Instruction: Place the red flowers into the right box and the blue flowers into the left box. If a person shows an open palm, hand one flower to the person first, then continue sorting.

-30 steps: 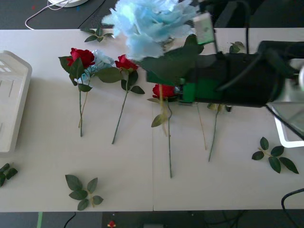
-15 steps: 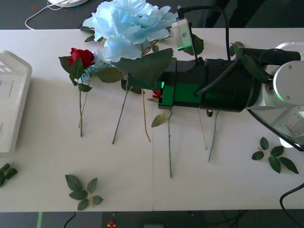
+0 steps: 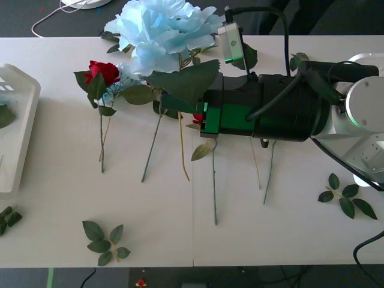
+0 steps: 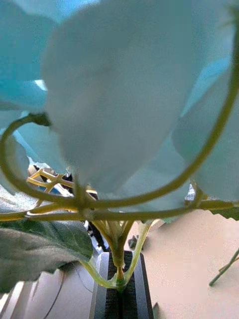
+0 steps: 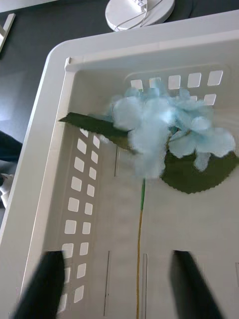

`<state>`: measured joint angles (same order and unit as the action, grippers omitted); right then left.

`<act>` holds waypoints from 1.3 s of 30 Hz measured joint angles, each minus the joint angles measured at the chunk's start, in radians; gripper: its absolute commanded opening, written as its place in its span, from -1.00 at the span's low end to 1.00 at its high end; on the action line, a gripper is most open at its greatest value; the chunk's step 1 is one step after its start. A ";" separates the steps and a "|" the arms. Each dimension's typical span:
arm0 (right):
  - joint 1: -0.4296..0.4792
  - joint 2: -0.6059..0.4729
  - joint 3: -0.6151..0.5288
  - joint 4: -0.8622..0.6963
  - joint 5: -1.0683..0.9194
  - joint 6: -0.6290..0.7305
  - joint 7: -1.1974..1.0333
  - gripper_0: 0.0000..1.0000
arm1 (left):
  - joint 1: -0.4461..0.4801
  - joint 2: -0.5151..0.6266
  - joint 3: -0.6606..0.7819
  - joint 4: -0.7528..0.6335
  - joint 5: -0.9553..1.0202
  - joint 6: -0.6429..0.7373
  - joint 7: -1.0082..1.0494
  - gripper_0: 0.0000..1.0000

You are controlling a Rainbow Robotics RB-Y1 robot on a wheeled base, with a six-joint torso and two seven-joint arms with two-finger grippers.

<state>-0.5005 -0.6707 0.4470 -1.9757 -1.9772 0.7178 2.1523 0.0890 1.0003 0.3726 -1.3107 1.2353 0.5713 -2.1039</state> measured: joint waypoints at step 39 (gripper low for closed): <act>-0.001 0.000 0.000 0.001 -0.049 0.000 0.016 -1.00 | -0.318 -0.015 -0.036 -0.275 0.758 0.533 -0.075 1.00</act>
<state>-0.5016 -0.6706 0.4475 -1.9744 -2.0264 0.7176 2.1683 -0.2290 0.9850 0.3365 -1.5859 1.9928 1.1039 -2.1794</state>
